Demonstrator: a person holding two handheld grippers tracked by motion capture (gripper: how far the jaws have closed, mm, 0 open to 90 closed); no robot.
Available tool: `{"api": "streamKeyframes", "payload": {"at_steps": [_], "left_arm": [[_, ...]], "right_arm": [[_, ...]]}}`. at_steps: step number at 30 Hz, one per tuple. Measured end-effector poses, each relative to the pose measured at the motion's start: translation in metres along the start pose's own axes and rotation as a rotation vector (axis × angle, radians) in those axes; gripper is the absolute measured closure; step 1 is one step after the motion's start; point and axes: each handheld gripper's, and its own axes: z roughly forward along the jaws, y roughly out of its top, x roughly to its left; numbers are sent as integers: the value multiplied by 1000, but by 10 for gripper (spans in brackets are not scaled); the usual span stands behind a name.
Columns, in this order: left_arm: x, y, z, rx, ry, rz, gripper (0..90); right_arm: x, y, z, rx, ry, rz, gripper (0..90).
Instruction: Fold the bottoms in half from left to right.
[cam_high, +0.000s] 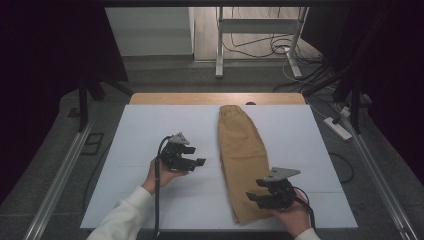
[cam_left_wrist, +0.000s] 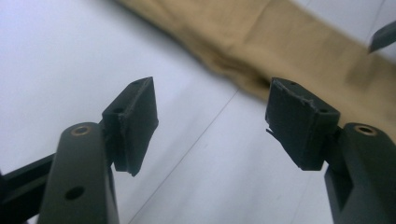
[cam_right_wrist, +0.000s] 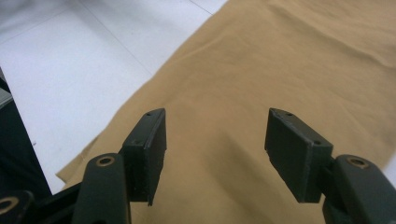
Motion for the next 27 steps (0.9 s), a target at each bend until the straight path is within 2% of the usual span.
{"api": "streamKeyframes", "payload": {"at_steps": [4,10,19,27], "left_arm": [[2,-2,-4,-21,-3,-22,333],[1,-2,-5,-21,-6,-19,331],[2,-3,-6,-21,0,-17,331],[4,-4,-5,-17,1,-25,328]], "right_arm": [[7,7,7,6,3,-30,386],[17,20,21,14,-2,-74,378],[15,39,49,50,-19,-70,348],[14,51,73,89,-41,-84,319]]}}
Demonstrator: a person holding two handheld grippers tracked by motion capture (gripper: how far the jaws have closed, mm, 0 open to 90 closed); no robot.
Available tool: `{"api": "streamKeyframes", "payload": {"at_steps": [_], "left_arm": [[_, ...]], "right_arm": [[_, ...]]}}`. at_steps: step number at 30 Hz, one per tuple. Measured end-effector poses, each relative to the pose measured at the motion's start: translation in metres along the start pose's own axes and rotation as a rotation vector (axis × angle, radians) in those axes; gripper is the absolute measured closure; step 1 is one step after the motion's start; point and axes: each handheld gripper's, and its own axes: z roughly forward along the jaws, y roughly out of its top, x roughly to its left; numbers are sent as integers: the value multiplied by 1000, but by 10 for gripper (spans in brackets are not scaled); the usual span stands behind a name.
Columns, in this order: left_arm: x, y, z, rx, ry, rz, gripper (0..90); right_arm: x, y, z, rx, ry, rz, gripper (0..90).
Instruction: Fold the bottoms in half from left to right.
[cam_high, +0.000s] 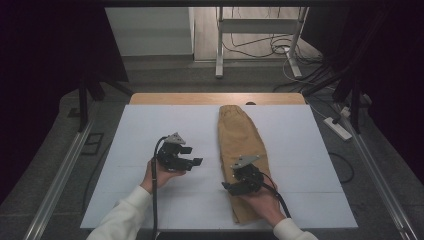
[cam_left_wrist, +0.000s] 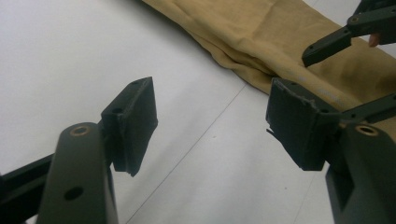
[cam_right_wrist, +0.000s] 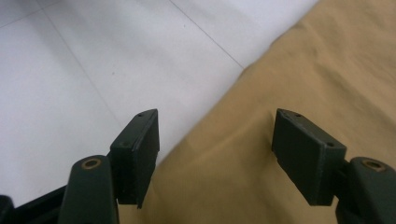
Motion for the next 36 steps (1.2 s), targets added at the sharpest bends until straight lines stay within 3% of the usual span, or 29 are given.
{"api": "streamKeyframes", "payload": {"at_steps": [7,17,24,30,36], "left_arm": [[0,-1,1,0,5,-4,322],[0,-1,1,5,9,3,317],[0,-1,1,5,12,3,316],[-1,-1,3,6,13,2,309],[-1,-1,4,10,13,4,308]], "right_arm": [[1,6,13,31,-40,-18,308],[-2,4,18,70,-76,-2,318],[-5,4,14,89,-83,26,525],[-5,6,12,110,-97,8,739],[-5,8,12,122,-115,-7,822]]}}
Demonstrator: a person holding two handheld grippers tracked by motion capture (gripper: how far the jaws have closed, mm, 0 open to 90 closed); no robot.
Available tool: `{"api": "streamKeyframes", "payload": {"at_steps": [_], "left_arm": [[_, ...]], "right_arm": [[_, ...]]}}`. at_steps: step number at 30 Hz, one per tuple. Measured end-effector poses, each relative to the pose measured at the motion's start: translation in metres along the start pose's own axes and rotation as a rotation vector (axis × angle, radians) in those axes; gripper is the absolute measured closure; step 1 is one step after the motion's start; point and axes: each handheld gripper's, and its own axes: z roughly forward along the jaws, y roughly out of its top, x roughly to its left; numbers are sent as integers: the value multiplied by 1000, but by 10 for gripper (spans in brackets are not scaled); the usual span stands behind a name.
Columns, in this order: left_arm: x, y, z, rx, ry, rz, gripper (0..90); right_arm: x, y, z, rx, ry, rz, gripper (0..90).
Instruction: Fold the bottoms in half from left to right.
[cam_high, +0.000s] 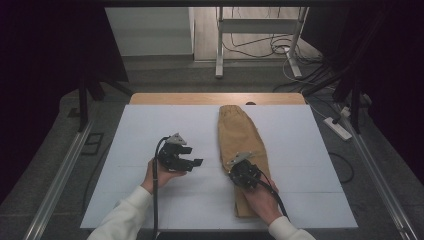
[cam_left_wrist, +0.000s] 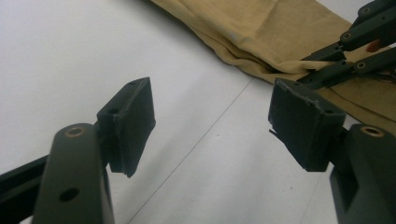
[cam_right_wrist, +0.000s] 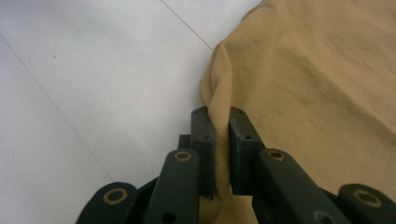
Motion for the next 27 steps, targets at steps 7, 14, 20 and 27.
{"api": "streamKeyframes", "payload": {"at_steps": [7,14,20,27], "left_arm": [[1,0,0,3,0,0,307],[1,0,1,2,-1,0,306],[2,0,0,0,0,1,306],[2,0,0,1,0,1,305]], "right_arm": [[2,1,-2,-29,12,-28,832],[6,4,-4,-101,96,-15,832],[12,7,-3,-103,134,-32,832],[25,11,-3,-114,198,-54,832]]}}
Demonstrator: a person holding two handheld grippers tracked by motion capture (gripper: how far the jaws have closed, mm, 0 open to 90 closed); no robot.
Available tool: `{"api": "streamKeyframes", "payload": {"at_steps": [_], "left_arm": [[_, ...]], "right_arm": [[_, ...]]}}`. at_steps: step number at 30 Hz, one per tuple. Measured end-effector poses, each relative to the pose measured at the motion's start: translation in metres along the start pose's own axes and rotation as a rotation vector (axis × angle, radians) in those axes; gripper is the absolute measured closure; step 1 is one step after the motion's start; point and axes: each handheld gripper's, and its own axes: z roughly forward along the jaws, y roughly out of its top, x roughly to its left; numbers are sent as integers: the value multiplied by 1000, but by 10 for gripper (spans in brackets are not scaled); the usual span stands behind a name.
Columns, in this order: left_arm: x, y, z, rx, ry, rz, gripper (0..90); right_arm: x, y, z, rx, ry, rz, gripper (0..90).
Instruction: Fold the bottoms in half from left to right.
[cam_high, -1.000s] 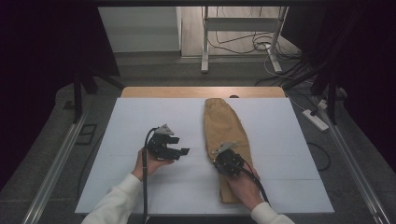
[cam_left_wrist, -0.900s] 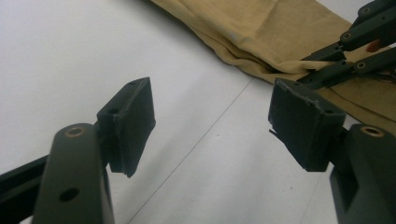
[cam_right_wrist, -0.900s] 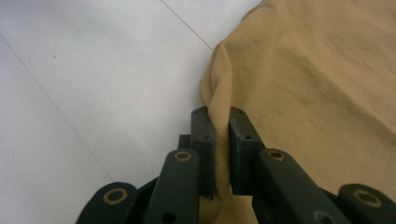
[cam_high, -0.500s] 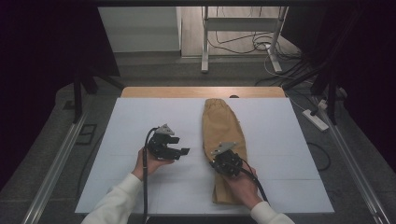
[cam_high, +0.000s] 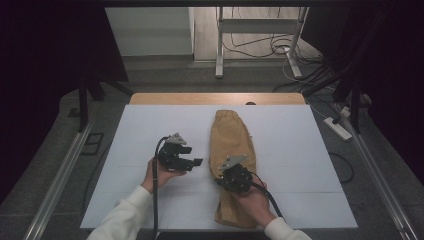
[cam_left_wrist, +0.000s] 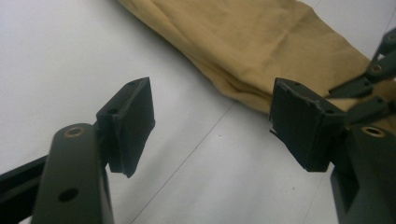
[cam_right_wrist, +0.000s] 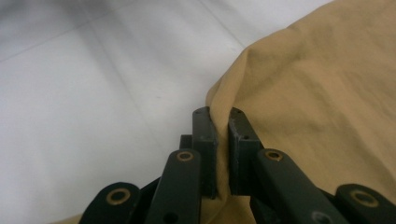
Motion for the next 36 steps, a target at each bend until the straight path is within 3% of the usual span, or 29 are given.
{"api": "streamKeyframes", "payload": {"at_steps": [11,26,36], "left_arm": [[1,0,-1,-5,1,-3,305],[1,0,0,3,2,4,304],[1,-1,-1,-3,5,8,304]], "right_arm": [[17,3,3,7,78,-28,831],[28,4,8,12,110,-42,829],[27,4,8,12,113,-40,821]]}}
